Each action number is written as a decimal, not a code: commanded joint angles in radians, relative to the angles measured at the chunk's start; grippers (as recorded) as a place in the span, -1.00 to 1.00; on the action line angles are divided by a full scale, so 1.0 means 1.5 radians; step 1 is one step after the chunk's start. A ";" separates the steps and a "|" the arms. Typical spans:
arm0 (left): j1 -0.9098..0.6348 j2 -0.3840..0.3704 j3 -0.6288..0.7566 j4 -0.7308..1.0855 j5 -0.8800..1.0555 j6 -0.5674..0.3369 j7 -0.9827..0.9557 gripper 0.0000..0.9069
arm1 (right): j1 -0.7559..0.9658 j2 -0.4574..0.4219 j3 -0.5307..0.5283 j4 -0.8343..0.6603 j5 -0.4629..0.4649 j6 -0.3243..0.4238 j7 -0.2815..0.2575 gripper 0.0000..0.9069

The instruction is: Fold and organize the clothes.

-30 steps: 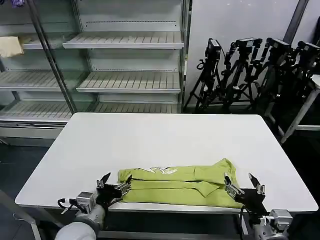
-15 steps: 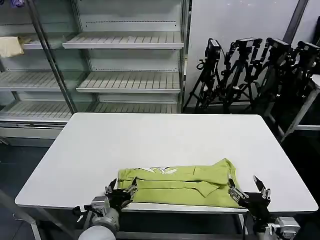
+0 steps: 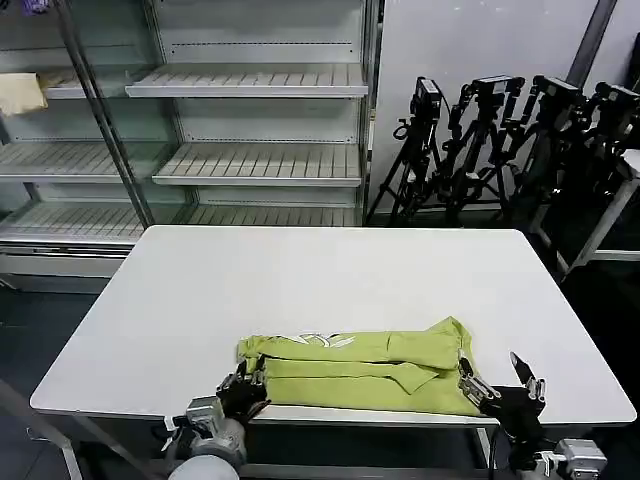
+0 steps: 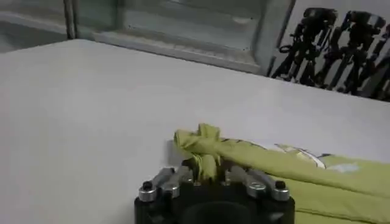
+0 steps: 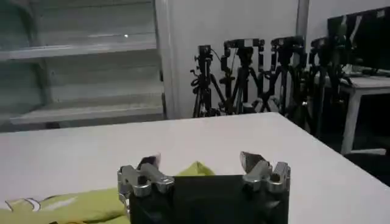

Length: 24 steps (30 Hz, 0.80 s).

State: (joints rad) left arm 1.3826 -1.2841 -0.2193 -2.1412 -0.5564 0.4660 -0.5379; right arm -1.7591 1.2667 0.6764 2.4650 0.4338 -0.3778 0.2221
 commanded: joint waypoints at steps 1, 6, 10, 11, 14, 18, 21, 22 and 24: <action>0.002 -0.009 -0.036 0.000 -0.132 -0.026 0.004 -0.84 | -0.007 0.003 0.004 0.009 -0.001 0.001 0.001 1.00; 0.008 -0.008 -0.086 -0.010 -0.247 -0.031 0.006 -0.84 | -0.011 0.003 0.010 0.016 0.003 0.000 0.002 1.00; 0.017 0.003 -0.146 -0.021 -0.324 -0.039 0.013 -0.84 | -0.011 0.007 0.011 0.019 0.005 -0.001 0.004 1.00; 0.020 0.007 -0.161 -0.024 -0.344 -0.039 0.015 -0.84 | -0.011 0.009 0.010 0.019 0.005 -0.001 0.004 1.00; 0.029 0.030 -0.219 -0.029 -0.395 -0.038 0.017 -0.84 | -0.010 0.012 0.008 0.020 0.004 -0.001 0.004 1.00; 0.045 0.083 -0.300 -0.028 -0.453 -0.036 0.021 -0.84 | -0.006 0.014 0.006 0.020 0.005 -0.001 0.005 1.00; 0.053 0.133 -0.388 -0.017 -0.499 -0.029 0.022 -0.84 | -0.002 0.014 0.004 0.020 0.005 -0.002 0.005 1.00; 0.056 0.155 -0.421 -0.011 -0.519 -0.019 0.022 -0.84 | 0.000 0.014 0.003 0.020 0.006 -0.002 0.005 1.00; 0.059 0.185 -0.449 -0.001 -0.525 -0.008 0.024 -0.87 | 0.004 0.014 0.001 0.019 0.007 -0.002 0.005 1.00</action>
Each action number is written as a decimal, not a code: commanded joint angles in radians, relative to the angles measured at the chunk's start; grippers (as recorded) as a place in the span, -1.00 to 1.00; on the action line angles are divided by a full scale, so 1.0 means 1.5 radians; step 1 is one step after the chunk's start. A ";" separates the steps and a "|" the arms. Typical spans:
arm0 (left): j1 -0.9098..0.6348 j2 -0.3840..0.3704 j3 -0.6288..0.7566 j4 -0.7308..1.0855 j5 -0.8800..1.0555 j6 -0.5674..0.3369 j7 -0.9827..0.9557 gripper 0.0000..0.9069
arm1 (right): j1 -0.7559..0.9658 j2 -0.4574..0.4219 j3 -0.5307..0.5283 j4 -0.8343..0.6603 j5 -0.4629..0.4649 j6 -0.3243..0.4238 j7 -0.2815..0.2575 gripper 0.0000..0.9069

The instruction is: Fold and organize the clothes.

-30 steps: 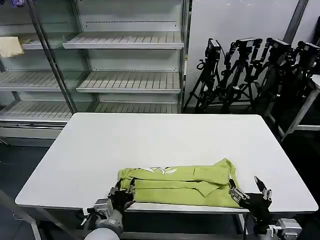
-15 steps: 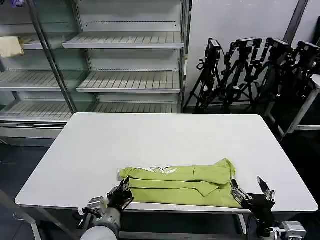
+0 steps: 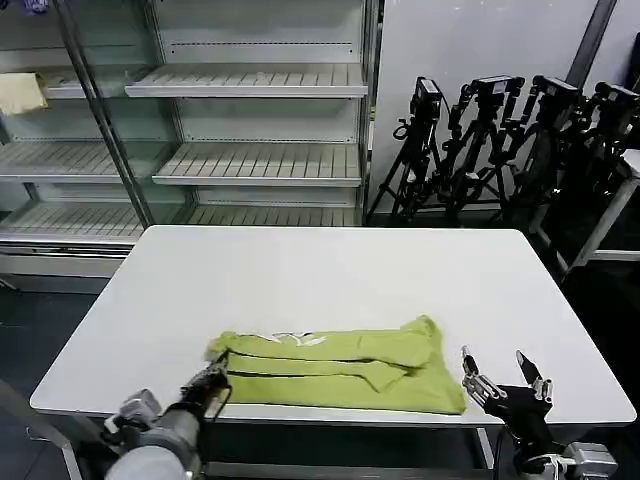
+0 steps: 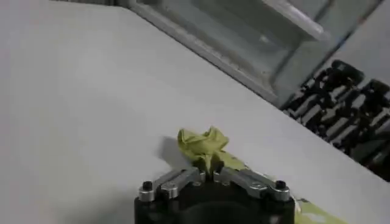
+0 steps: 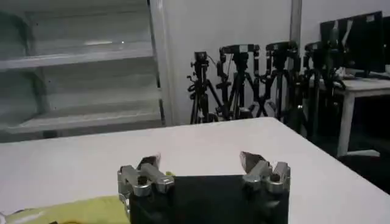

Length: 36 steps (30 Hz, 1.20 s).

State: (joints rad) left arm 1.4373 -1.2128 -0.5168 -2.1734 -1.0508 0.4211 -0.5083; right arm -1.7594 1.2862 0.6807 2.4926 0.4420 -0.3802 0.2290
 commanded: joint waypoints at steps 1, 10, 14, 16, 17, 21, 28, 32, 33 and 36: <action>0.024 0.159 -0.264 0.022 -0.202 0.022 0.005 -0.87 | 0.008 0.002 -0.003 0.000 0.002 0.000 0.000 1.00; -0.022 0.177 -0.212 -0.113 -0.304 0.021 -0.033 -0.87 | 0.006 0.012 -0.014 -0.002 -0.004 0.002 0.000 1.00; -0.045 0.131 -0.089 -0.163 -0.307 0.008 -0.042 -0.87 | -0.003 0.006 0.000 -0.002 0.001 0.002 0.000 1.00; -0.063 0.098 -0.018 -0.171 -0.283 0.004 -0.043 -0.87 | -0.007 0.004 0.004 -0.002 0.003 0.002 0.000 1.00; -0.069 0.088 0.001 -0.171 -0.272 0.001 -0.043 -0.87 | -0.009 0.003 0.005 -0.002 0.003 0.002 0.000 1.00; -0.116 -0.004 0.146 -0.146 -0.188 -0.009 -0.045 -0.87 | -0.010 0.002 0.007 -0.010 0.002 0.002 0.000 1.00; -0.172 -0.089 0.263 -0.042 -0.114 -0.016 -0.046 -0.87 | -0.007 0.002 0.005 -0.022 0.000 0.006 -0.001 1.00; -0.208 -0.124 0.293 0.027 -0.079 -0.020 -0.044 -0.87 | -0.004 -0.001 0.007 -0.031 0.000 0.009 -0.002 1.00; -0.215 -0.130 0.299 0.041 -0.072 -0.020 -0.044 -0.87 | -0.003 -0.002 0.007 -0.033 0.001 0.010 -0.002 1.00; -0.231 -0.143 0.318 0.081 -0.039 -0.024 -0.043 -0.87 | 0.001 -0.002 0.007 -0.038 0.002 0.010 -0.003 1.00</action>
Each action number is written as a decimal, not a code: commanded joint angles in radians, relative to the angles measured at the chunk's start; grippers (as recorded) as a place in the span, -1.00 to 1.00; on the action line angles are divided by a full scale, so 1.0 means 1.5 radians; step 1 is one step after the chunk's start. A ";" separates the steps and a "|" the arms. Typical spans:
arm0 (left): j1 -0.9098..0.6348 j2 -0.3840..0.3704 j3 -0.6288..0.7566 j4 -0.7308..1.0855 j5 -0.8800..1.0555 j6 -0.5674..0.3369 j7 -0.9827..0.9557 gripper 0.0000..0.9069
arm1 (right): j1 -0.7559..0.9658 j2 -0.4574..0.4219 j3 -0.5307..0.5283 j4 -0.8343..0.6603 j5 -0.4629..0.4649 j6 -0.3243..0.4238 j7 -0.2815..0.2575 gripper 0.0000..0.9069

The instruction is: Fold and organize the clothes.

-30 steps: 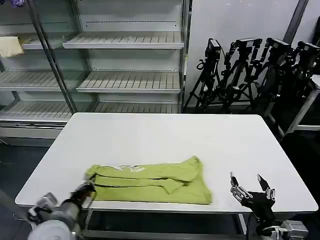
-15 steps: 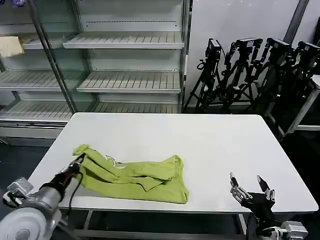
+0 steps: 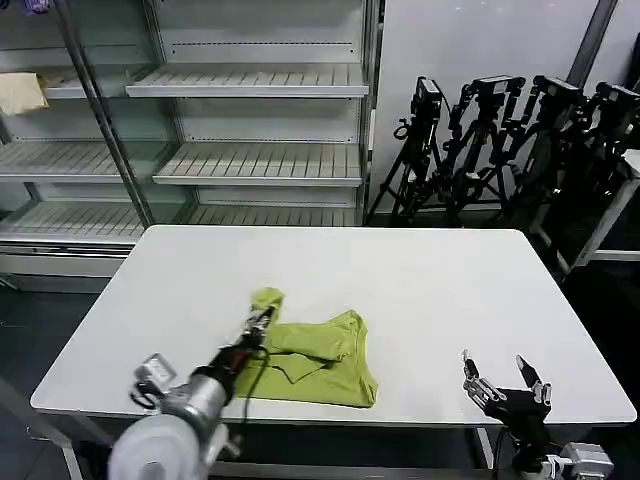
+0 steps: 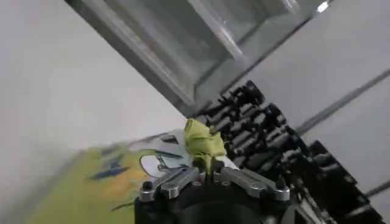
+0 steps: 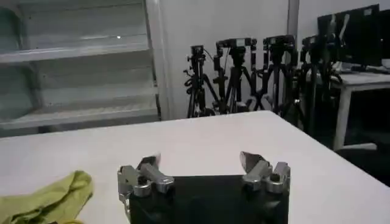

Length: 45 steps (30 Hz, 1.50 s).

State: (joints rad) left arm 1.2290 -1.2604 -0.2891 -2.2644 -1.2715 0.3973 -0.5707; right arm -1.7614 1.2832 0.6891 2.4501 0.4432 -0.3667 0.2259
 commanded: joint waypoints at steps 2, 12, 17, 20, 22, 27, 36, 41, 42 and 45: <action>-0.095 -0.116 0.177 0.160 0.128 -0.009 0.000 -0.87 | 0.005 0.000 0.001 -0.014 0.002 0.002 -0.001 1.00; -0.084 -0.111 0.195 0.141 0.155 0.003 0.025 1.00 | 0.017 0.000 -0.003 -0.023 0.005 0.002 -0.001 1.00; -0.063 -0.088 0.194 0.092 0.154 0.011 0.044 1.00 | 0.018 0.001 -0.002 -0.020 0.004 0.000 0.001 1.00; -0.053 -0.075 0.182 0.065 0.149 0.013 0.045 1.00 | 0.017 0.002 -0.002 -0.017 0.004 -0.001 0.001 1.00; -0.045 -0.064 0.166 0.037 0.139 0.016 0.045 1.00 | 0.018 0.003 -0.002 -0.016 0.004 -0.001 0.001 1.00; -0.009 -0.015 0.075 -0.017 0.130 0.043 0.048 1.00 | 0.026 0.004 -0.006 -0.017 0.004 -0.002 0.002 1.00; 0.064 0.110 -0.130 0.042 0.102 0.058 0.068 1.00 | 0.038 0.008 -0.021 -0.025 -0.003 -0.003 0.002 1.00; 0.071 0.114 -0.127 0.073 0.118 0.074 0.072 1.00 | 0.039 0.008 -0.024 -0.023 -0.008 -0.004 0.002 1.00; 0.071 0.111 -0.122 0.079 0.122 0.077 0.072 1.00 | 0.038 0.008 -0.025 -0.021 -0.009 -0.004 0.002 1.00; 0.070 0.101 -0.104 0.094 0.129 0.092 0.072 1.00 | 0.031 0.009 -0.021 -0.013 -0.009 -0.005 0.003 1.00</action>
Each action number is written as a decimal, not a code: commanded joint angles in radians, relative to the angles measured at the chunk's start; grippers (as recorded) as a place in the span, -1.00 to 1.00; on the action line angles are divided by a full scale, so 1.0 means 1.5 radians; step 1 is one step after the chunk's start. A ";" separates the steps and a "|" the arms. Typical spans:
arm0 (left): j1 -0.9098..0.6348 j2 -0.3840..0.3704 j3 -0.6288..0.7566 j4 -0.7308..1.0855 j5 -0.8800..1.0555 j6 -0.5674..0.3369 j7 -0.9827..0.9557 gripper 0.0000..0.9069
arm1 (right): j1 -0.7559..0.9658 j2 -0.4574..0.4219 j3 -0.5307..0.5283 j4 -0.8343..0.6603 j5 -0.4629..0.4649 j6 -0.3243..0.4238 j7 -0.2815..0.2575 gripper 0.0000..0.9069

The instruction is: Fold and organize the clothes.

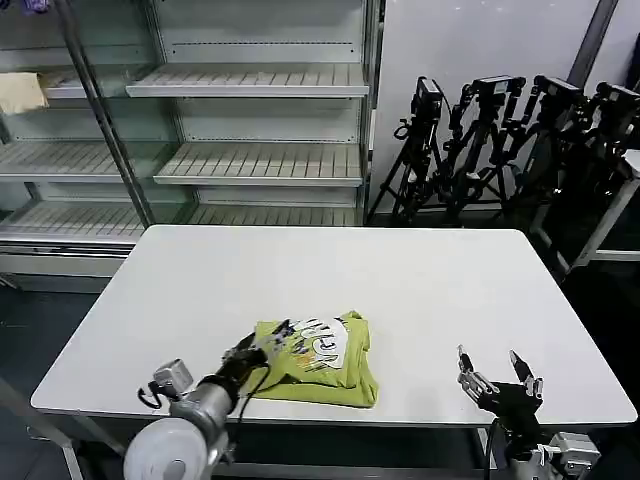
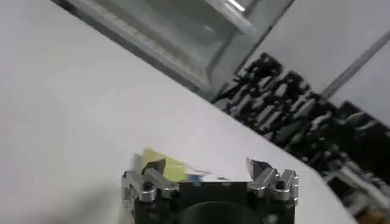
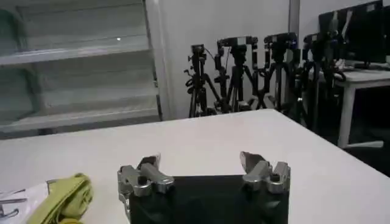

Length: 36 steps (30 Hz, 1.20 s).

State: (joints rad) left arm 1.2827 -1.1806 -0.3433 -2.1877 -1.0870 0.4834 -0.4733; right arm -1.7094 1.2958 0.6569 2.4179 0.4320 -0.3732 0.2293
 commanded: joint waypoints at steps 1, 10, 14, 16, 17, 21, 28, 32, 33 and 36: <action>0.034 0.044 -0.062 0.046 0.005 0.041 0.007 1.00 | -0.006 0.001 0.002 0.011 -0.002 0.000 0.001 1.00; 0.007 -0.007 -0.011 0.068 -0.046 0.062 0.003 1.00 | -0.032 0.004 0.022 0.032 0.000 0.001 0.000 1.00; -0.005 -0.021 0.009 0.079 -0.051 0.061 0.008 1.00 | -0.040 0.006 0.027 0.041 0.001 0.001 0.000 1.00; -0.013 -0.028 0.018 0.084 -0.058 0.059 0.010 1.00 | -0.045 0.007 0.029 0.044 0.001 0.001 0.000 1.00; -0.014 -0.030 0.020 0.084 -0.061 0.058 0.011 1.00 | -0.046 0.007 0.030 0.045 0.001 0.001 0.000 1.00; -0.018 -0.035 0.030 0.076 -0.071 0.050 0.016 1.00 | -0.051 0.008 0.035 0.050 0.002 0.001 0.000 1.00; -0.029 -0.030 0.030 0.092 -0.069 0.026 0.018 -0.96 | -0.055 0.013 0.035 0.055 0.001 0.000 0.001 1.00; -0.024 -0.028 0.026 0.090 -0.075 0.024 0.021 -0.96 | -0.056 0.017 0.034 0.055 0.000 0.000 0.001 1.00; -0.024 -0.028 0.025 0.090 -0.078 0.024 0.021 -0.96 | -0.056 0.017 0.034 0.055 0.000 -0.001 0.001 1.00; -0.023 -0.031 0.021 0.089 -0.091 0.022 0.022 -0.96 | -0.056 0.018 0.034 0.057 0.000 -0.002 0.002 1.00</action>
State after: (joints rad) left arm 1.2523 -1.2177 -0.3153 -2.0634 -1.1902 0.5257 -0.4433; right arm -1.7896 1.3216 0.7068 2.4991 0.4324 -0.3746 0.2311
